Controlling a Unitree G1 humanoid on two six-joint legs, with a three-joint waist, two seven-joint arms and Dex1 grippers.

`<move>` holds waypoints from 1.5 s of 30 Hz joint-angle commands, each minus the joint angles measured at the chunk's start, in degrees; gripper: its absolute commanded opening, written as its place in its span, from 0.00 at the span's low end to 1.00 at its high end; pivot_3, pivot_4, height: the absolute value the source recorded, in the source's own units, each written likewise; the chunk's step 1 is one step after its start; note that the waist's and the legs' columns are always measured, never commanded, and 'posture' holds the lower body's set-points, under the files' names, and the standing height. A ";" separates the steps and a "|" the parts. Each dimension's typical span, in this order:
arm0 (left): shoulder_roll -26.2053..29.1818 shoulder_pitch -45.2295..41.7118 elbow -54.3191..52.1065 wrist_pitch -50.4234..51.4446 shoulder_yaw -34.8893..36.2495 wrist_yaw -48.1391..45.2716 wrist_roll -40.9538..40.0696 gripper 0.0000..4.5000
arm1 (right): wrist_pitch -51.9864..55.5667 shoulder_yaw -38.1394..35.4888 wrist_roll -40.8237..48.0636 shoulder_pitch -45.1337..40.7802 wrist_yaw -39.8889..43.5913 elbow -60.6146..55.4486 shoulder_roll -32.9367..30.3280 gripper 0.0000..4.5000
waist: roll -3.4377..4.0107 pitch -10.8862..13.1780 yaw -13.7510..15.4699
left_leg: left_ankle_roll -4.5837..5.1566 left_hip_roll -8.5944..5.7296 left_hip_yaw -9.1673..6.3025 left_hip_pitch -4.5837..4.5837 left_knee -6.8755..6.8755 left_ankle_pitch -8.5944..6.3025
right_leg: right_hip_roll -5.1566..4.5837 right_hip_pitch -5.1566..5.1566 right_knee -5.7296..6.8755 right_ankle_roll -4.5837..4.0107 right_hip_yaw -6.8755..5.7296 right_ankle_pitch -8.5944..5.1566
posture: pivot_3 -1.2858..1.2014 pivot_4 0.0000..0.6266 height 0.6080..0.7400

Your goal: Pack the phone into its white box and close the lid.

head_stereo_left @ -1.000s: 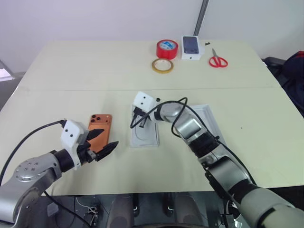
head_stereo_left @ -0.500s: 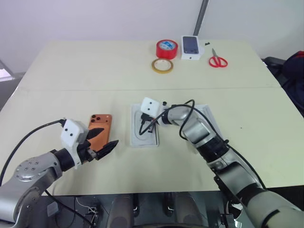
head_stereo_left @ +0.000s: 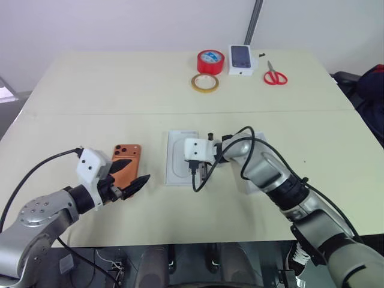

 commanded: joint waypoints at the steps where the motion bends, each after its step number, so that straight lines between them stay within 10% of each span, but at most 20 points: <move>1: 0.20 0.08 -1.01 -0.51 0.50 0.28 -0.10 0.88 | 0.62 -3.41 1.31 -1.56 -2.45 -1.81 2.80 0.01 | 0.00 0.00 -0.05 | 0.00 0.00 0.00 0.00 0.00 0.00 | 0.00 0.00 0.00 0.00 0.00 0.00 | 0.52 0.24 0.97; 18: 0.18 -14.27 15.61 31.62 10.28 20.36 -6.99 1.00 | 9.40 0.73 2.31 -6.96 -11.08 7.66 22.18 0.00 | -0.05 -0.02 -0.08 | -0.07 0.01 -0.05 0.00 0.00 0.06 | 0.06 0.02 0.12 0.04 -0.04 0.01 | 0.52 0.24 0.97; 45: -8.54 -20.64 14.02 50.69 10.35 14.48 -15.66 1.00 | 4.21 8.09 -1.90 -7.42 -6.49 14.09 25.00 0.00 | -0.03 -0.13 -0.04 | -0.18 -0.05 -0.13 0.17 -0.13 0.08 | -0.20 -0.07 0.08 0.01 -0.04 0.02 | 0.52 0.24 0.97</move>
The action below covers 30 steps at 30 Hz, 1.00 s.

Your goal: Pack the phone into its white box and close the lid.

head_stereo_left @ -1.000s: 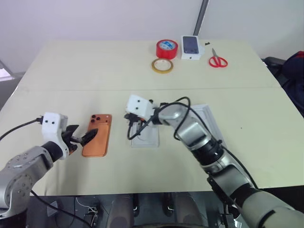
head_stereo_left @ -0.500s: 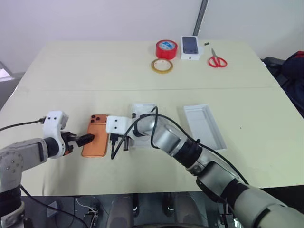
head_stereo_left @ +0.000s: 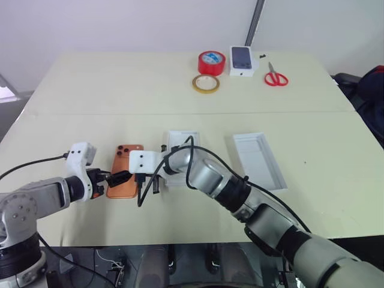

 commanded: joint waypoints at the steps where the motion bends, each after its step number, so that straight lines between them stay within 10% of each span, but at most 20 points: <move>1: -2.65 -0.09 -0.29 2.55 -2.20 -1.44 -6.61 1.00 | -0.82 -0.02 0.14 -0.08 0.17 -0.98 1.03 0.00 | -0.01 0.00 0.02 | 0.00 -0.01 0.00 0.00 0.00 0.00 | -0.03 -0.01 0.00 0.00 0.00 0.00 | 0.52 0.24 0.97; 30: -4.48 -2.21 6.68 2.55 8.53 10.44 -14.21 1.00 | -1.25 -0.27 -0.59 1.08 0.45 -1.36 0.48 0.00 | -0.06 -0.03 -0.21 | 0.00 0.00 -0.04 -0.04 -0.06 0.00 | -0.06 -0.09 -0.01 -0.03 -0.01 0.01 | 0.52 0.24 0.97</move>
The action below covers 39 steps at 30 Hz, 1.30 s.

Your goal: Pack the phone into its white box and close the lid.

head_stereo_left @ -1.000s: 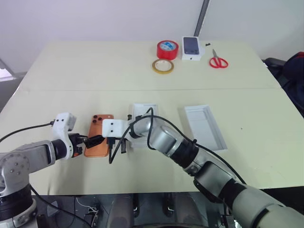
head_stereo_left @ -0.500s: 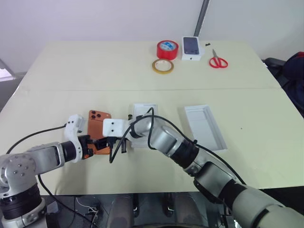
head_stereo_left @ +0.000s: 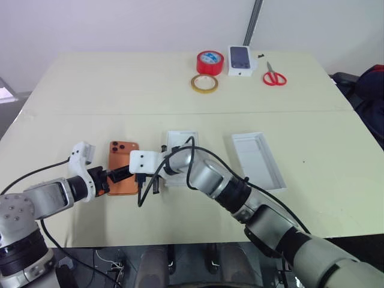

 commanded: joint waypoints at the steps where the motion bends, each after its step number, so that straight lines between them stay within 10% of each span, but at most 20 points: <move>1: -0.49 0.24 0.04 0.50 1.62 1.80 -2.09 0.94 | -0.72 0.28 -0.13 0.34 0.15 -1.29 0.25 0.00 | 0.00 0.00 0.00 | 0.00 0.00 0.00 0.00 0.00 0.00 | -0.01 -0.02 0.00 0.00 0.00 0.00 | 0.52 0.24 0.97; 6: -2.00 -0.45 1.28 0.50 3.86 4.47 -3.58 0.53 | -0.45 0.12 -0.23 0.54 0.37 -2.47 -0.40 0.00 | 0.00 0.00 0.01 | 0.00 0.00 0.00 -0.04 -0.03 0.00 | -0.02 -0.07 -0.01 0.00 0.01 0.00 | 0.52 0.24 0.97; 17: -6.65 -2.49 4.27 0.50 9.93 11.27 -7.79 0.53 | 2.65 -1.83 0.37 0.78 0.90 -9.92 -3.52 0.00 | -0.06 0.03 0.09 | 0.00 -0.01 0.00 -0.24 -0.02 0.00 | -0.05 -0.24 -0.01 -0.03 0.01 0.02 | 0.52 0.24 0.97; 23: -6.77 -1.67 4.02 0.08 10.11 13.62 -12.47 0.02 | 6.02 -6.37 3.20 1.43 2.49 -19.65 -7.80 0.00 | -0.10 0.00 0.28 | 0.00 -0.03 0.00 -0.27 0.00 0.00 | -0.06 -0.27 -0.01 -0.04 0.00 0.03 | 0.52 0.24 0.97; 39: -6.74 -3.53 1.85 -27.73 -12.25 34.24 -45.71 0.01 | 6.78 -31.29 23.12 17.83 8.69 -35.80 -29.20 0.00 | -0.18 0.07 0.77 | 0.03 -0.10 -0.01 -0.56 0.03 0.00 | -0.15 -0.12 -0.19 -0.12 0.04 0.06 | 0.52 0.24 0.97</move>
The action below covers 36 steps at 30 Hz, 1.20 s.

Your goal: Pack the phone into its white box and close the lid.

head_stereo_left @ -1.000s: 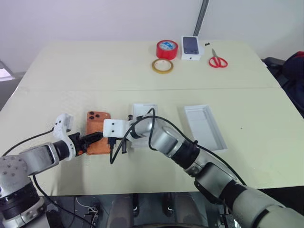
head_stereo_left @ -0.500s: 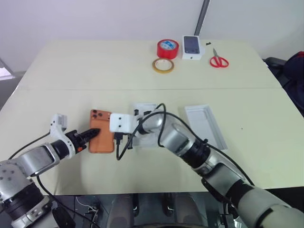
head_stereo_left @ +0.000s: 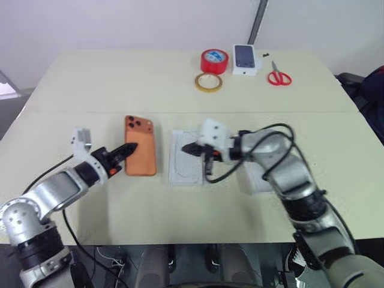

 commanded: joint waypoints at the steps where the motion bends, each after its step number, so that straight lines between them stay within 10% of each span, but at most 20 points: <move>1: -0.32 -1.66 -3.29 -6.67 -7.38 3.07 -6.74 0.01 | 0.94 -4.81 3.74 2.21 0.17 -2.77 -3.38 0.00 | -0.01 0.00 0.00 | 0.00 0.00 -0.01 0.01 0.00 0.00 | 0.01 0.02 0.00 0.00 0.00 0.00 | 0.52 0.24 0.97; 12: -3.89 -4.05 1.83 -12.85 -22.21 2.26 -0.95 0.01 | 1.40 -6.91 5.22 7.11 -3.12 -3.28 -10.61 0.00 | 0.01 0.04 0.01 | 0.20 0.06 -0.07 0.24 0.16 0.13 | 0.49 0.28 0.01 -0.01 -0.07 0.00 | 0.52 0.24 0.97; 36: -4.97 -5.35 4.75 -14.69 -25.11 0.65 3.86 0.01 | 0.40 -7.48 11.45 8.31 -3.87 -3.28 -12.39 0.00 | -0.01 0.05 0.89 | 0.25 0.02 -0.09 0.24 0.24 0.14 | 0.46 0.37 -0.04 0.02 -0.09 -0.01 | 0.52 0.24 0.97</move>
